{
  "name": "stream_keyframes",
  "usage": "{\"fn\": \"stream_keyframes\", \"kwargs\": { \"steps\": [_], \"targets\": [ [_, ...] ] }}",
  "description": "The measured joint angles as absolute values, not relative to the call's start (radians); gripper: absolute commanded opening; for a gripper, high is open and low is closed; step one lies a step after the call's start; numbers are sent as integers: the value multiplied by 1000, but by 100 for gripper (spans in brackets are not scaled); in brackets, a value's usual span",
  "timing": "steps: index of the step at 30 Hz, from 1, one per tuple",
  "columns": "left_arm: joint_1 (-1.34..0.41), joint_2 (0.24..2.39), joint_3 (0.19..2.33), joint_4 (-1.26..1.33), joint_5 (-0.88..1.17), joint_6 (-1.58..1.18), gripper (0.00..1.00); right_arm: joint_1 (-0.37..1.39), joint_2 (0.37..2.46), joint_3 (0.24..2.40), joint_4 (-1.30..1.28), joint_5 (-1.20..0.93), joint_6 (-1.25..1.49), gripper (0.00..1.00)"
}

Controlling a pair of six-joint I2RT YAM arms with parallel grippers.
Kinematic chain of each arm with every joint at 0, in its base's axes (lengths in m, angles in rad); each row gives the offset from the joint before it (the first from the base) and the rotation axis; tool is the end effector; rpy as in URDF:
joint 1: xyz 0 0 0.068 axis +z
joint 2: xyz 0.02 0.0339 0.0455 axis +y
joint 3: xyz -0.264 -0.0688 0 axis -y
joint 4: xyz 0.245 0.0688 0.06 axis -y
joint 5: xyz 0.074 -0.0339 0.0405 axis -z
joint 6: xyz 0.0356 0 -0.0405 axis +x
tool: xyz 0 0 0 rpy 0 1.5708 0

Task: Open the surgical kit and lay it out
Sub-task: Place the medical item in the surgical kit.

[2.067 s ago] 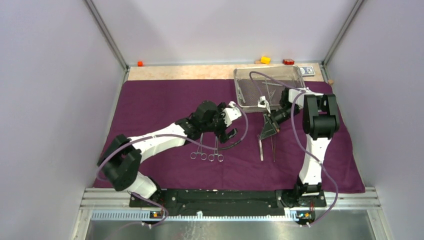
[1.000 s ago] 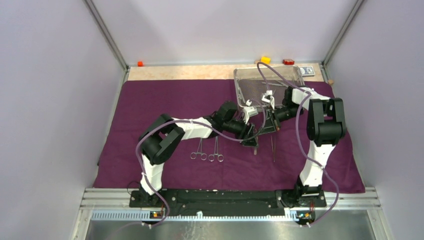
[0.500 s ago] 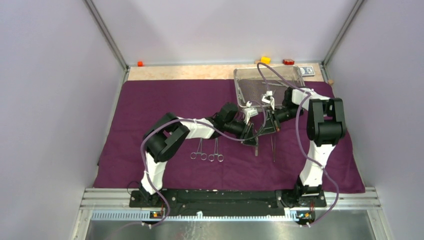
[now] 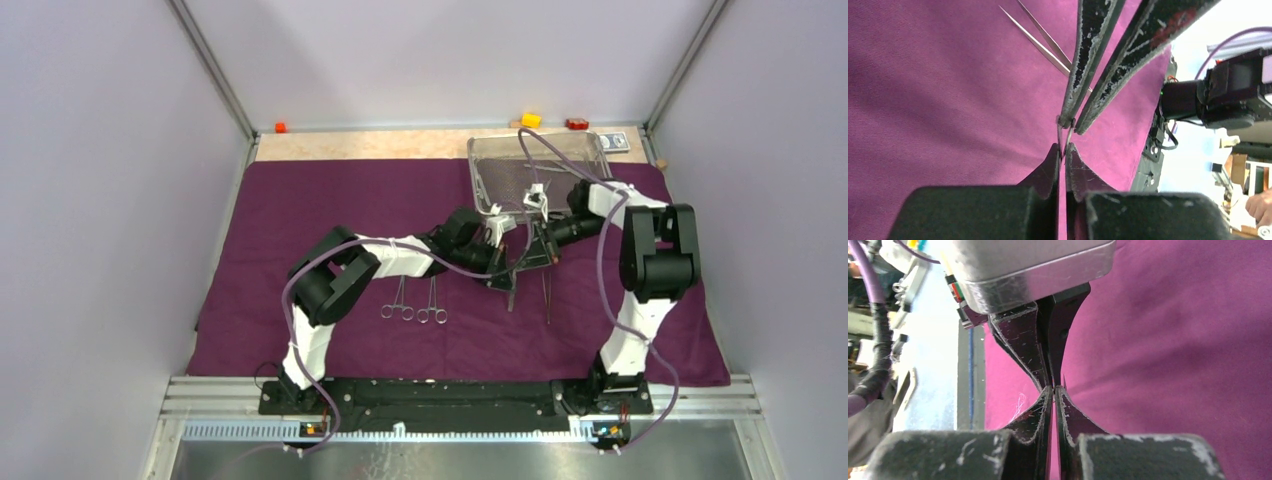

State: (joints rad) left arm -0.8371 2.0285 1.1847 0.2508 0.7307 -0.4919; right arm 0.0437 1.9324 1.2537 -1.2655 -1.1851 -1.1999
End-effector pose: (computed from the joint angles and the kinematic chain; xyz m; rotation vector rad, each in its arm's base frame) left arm 0.2687 -0.3335 0.1510 0.8814 2.2500 -1.4899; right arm 0.3082 0.0465 0.1720 -1.1091 2.0530 1.5441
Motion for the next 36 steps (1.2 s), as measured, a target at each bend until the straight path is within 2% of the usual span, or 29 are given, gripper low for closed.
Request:
{"fn": "stream_keyframes", "kwargs": {
  "steps": [2,3,6,14,22,30,36],
  "targets": [
    [-845,2026,1209,200,688,-497,0,42,1896,1232,-1194,-1165,-1120,12],
    [-849,2024,1224,173,665,-499,0,39,1875,1219,-1156,-1153,-1078,19],
    [-861,2020,1275,86,595,-495,0,28,1817,1187,-1050,-1125,-954,27],
    [-904,2017,1394,-176,365,-500,0,-19,1650,1059,-754,-998,-617,41],
    [-965,2017,1457,-343,206,-549,0,-46,1544,1009,-592,-877,-389,43],
    [-1039,2054,1629,-472,72,-658,18,-129,1454,973,-539,-765,-289,42],
    [-1088,2151,1785,-579,-15,-766,17,-194,1387,953,-501,-727,-252,42]
  ]
}}
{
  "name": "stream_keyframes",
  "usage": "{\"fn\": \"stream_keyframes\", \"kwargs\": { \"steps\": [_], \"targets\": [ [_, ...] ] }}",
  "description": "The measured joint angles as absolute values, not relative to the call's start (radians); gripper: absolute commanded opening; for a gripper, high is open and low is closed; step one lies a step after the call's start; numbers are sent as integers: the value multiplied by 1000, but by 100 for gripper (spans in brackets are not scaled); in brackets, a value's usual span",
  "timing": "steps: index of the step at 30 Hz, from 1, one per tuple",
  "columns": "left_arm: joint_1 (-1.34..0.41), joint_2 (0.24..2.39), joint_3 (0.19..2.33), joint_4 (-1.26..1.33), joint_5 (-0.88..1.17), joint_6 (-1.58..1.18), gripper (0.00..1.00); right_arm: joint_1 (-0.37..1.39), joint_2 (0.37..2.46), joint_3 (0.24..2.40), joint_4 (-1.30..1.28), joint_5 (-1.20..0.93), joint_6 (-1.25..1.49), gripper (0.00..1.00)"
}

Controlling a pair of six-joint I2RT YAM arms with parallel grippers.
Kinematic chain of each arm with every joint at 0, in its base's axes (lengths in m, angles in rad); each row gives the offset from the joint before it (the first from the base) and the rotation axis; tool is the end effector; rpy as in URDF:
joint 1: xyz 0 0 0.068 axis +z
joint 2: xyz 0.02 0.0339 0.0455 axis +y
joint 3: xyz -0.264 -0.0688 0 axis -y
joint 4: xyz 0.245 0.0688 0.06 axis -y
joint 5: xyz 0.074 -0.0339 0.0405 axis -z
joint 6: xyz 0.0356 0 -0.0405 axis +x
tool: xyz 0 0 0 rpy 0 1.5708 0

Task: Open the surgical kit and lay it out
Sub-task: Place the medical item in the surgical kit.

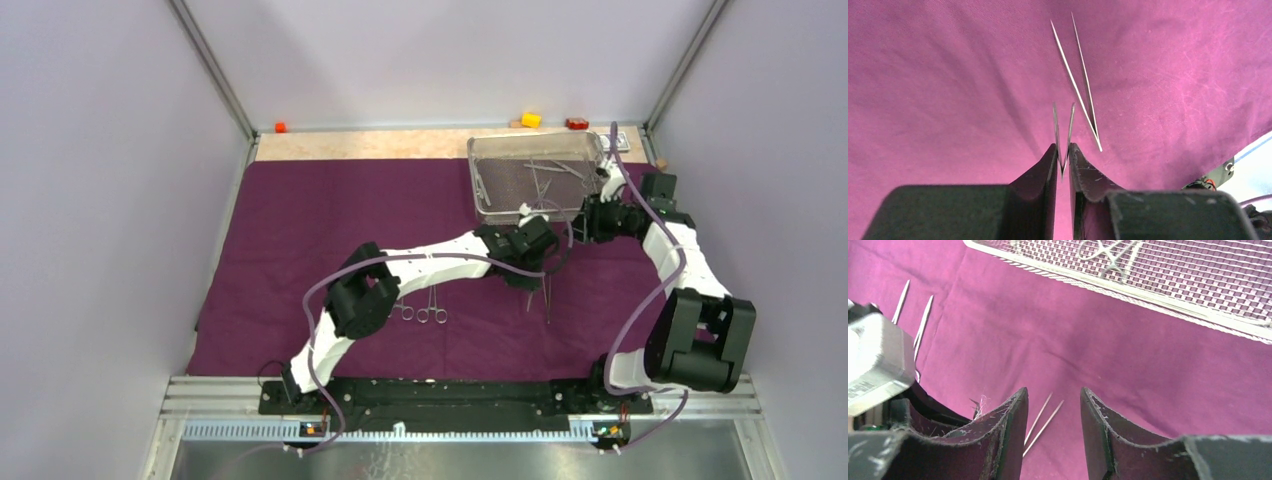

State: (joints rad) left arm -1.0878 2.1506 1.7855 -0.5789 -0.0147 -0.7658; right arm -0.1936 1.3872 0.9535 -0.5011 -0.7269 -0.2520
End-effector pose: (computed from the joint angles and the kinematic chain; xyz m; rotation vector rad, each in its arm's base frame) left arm 0.2230 -0.4241 0.2142 0.4221 2.6390 -0.6808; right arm 0.2784 -0.0305 0.2436 -0.3533 2.2798 0.6826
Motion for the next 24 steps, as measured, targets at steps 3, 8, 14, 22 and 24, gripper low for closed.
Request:
{"fn": "stream_keyframes", "kwargs": {
  "steps": [3,8,14,22,24],
  "targets": [
    [-1116,2196,1837,-619,-31,-813,15,-231,1362,937,-490,-723,-242,42],
    [-1140,2232,1866,-665,-45,-875,14,-252,1333,920,-482,-723,-241,41],
    [-1151,2246,1884,-702,-46,-936,14,-263,1309,915,-479,-727,-242,40],
    [-1153,2257,1902,-702,-28,-973,18,-273,1309,914,-479,-735,-242,39],
    [-1153,2257,1903,-701,-14,-979,19,-273,1309,914,-479,-737,-242,39]
  ]
}}
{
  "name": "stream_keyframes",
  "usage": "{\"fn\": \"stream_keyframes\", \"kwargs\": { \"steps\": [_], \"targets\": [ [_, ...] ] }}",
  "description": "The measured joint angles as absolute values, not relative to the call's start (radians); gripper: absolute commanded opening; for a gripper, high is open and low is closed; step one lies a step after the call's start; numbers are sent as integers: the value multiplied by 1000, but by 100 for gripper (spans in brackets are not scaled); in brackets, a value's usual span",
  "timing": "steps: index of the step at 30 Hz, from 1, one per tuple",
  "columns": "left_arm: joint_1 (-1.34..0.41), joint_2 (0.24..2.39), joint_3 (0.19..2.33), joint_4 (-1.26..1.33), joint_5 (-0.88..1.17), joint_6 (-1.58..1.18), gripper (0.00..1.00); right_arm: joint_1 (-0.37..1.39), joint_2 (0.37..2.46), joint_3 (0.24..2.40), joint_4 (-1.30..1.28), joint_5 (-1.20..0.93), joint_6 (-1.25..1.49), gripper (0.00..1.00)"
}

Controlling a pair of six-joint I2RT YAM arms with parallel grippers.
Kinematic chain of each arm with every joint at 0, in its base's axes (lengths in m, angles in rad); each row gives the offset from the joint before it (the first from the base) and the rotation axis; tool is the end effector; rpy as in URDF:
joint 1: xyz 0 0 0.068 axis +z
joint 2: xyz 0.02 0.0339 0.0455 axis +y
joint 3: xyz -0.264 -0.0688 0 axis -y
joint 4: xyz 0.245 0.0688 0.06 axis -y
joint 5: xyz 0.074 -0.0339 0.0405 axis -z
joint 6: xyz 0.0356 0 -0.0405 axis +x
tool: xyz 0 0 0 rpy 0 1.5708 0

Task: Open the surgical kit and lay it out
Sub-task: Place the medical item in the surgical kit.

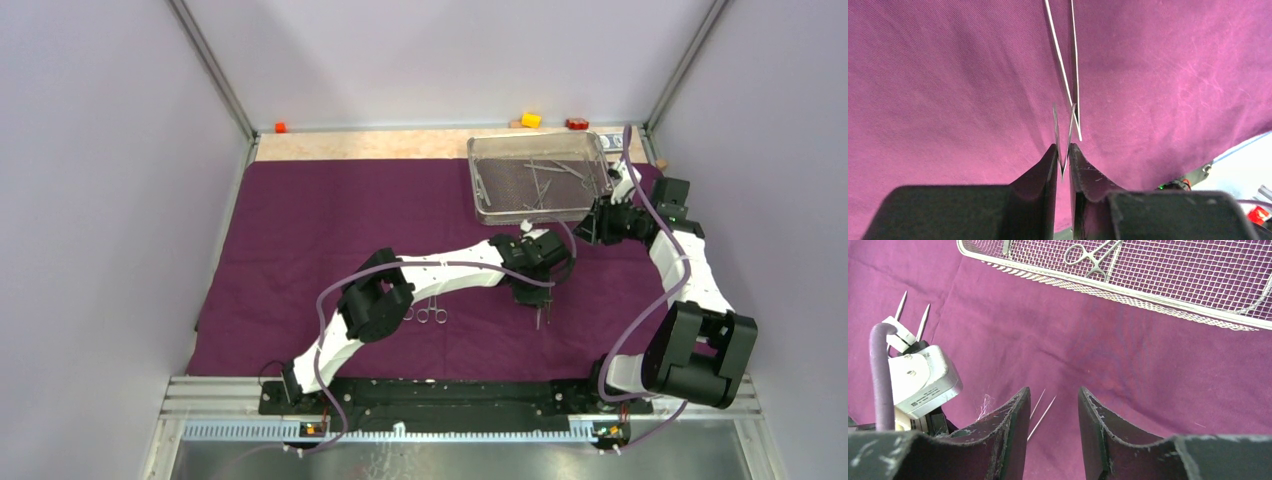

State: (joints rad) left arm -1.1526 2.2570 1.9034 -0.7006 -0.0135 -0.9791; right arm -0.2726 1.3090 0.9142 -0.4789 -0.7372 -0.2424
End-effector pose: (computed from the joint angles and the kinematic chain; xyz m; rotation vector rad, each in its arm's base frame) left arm 0.2003 -0.4494 0.1939 0.2385 2.8001 -0.6406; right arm 0.2620 -0.0484 0.2527 -0.2785 2.2283 0.6248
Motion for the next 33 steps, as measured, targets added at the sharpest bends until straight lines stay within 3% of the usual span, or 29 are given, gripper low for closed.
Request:
{"fn": "stream_keyframes", "kwargs": {
  "steps": [33],
  "targets": [
    [-1081,2300,1911,-694,94,-1054,19,-273,1350,914,-480,-772,-253,37]
  ]
}}
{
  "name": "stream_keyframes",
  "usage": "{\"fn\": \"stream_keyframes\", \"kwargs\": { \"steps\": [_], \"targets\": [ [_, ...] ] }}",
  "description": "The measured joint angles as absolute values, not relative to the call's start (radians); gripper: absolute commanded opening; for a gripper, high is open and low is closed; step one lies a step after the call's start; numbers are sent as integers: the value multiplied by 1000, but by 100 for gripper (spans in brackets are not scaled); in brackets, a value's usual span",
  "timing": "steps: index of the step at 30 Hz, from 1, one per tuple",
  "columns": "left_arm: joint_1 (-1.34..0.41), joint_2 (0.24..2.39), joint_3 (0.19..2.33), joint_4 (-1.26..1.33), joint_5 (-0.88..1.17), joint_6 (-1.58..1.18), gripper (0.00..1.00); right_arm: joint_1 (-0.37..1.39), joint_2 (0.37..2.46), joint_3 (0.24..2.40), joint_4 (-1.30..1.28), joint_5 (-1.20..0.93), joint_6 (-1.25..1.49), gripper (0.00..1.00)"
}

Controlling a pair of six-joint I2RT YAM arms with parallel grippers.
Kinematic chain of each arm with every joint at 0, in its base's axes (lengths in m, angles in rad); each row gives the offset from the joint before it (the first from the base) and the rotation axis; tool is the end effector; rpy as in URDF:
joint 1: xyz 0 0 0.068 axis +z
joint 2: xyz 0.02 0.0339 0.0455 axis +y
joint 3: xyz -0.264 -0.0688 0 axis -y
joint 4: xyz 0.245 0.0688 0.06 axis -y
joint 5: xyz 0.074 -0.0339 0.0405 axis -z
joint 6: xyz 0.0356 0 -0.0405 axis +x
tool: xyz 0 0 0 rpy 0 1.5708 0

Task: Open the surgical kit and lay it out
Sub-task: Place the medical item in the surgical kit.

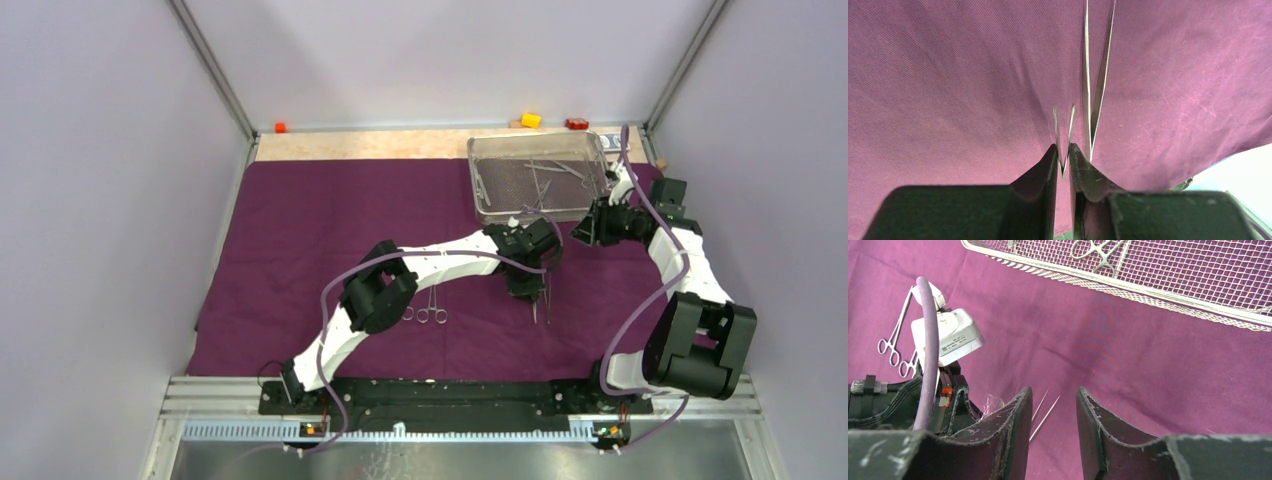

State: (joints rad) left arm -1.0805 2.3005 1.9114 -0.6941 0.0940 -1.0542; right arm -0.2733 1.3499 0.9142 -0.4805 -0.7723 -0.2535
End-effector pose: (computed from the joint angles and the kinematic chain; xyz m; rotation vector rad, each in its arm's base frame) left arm 0.2310 -0.4398 0.1762 0.0722 2.9049 -0.6990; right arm 0.2668 -0.0490 0.2431 -0.2869 2.2425 0.6811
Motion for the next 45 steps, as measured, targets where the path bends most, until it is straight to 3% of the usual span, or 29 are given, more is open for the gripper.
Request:
{"fn": "stream_keyframes", "kwargs": {
  "steps": [31,41,45],
  "targets": [
    [-1058,2333,1876,-631,168,-1076,29,-273,1353,914,-483,-784,-261,36],
    [-1058,2258,1792,-594,97,-1019,44,-273,1336,914,-467,-787,-240,40],
    [-1057,2182,1747,-576,30,-955,58,-273,1312,920,-434,-782,-214,42]
  ]
}}
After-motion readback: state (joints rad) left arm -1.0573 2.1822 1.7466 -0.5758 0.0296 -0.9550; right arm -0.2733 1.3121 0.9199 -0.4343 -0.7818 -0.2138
